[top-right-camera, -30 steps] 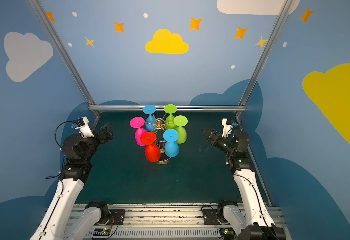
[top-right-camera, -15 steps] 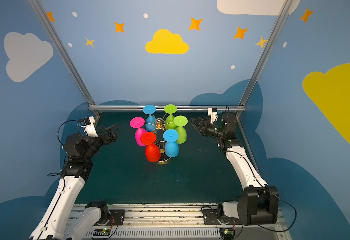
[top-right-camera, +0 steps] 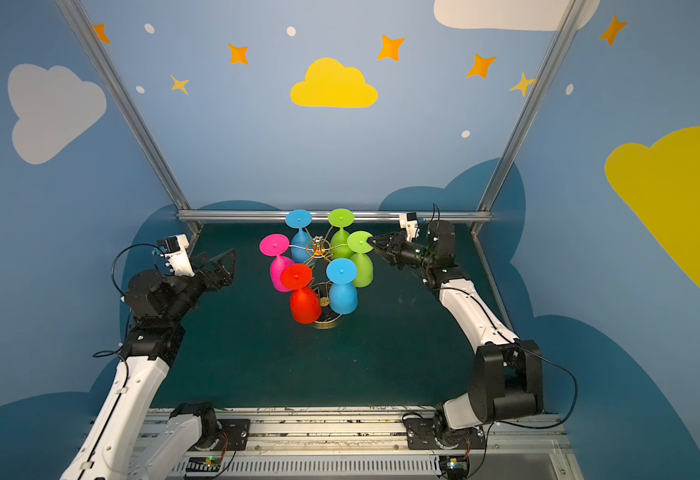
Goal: Take the wine glass off the wine glass rack
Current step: 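Move the right gripper to the green glass base nearest it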
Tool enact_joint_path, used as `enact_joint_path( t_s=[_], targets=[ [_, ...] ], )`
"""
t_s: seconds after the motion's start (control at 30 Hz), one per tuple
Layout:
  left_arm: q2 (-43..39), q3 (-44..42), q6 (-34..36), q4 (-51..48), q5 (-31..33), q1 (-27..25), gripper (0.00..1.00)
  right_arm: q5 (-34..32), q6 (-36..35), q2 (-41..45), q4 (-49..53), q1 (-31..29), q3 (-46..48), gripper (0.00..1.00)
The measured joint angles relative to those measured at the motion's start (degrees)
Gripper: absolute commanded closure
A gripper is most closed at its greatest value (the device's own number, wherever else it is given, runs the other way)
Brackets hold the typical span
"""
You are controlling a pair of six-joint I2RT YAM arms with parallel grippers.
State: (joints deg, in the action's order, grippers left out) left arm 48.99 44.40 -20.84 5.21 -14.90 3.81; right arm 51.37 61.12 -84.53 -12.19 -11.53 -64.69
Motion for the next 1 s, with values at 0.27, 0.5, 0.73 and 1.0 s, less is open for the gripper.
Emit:
enact_joint_path(
  t_s=[0.27, 0.5, 0.73, 1.0],
  targets=[
    [0.00, -0.07, -0.02, 0.02, -0.15, 0.00, 0.00, 0.13, 0.85, -0.44, -0.90, -0.02, -1.14, 0.97],
    [-0.07, -0.07, -0.02, 0.02, -0.39, 0.00, 0.00, 0.11, 1.46, -0.44, -0.76, -0.09, -1.88, 1.00],
    [-0.26, -0.07, -0.07, 0.00, -0.66, 0.04, 0.00, 0.04, 1.92, -0.22, -0.04, -0.33, -2.73, 1.00],
    [-0.76, -0.09, -0.20, 0.02, -1.03, 0.04, 0.00, -3.04, -1.64, 3.02, 5.03, -2.03, -4.70, 1.00]
  ],
)
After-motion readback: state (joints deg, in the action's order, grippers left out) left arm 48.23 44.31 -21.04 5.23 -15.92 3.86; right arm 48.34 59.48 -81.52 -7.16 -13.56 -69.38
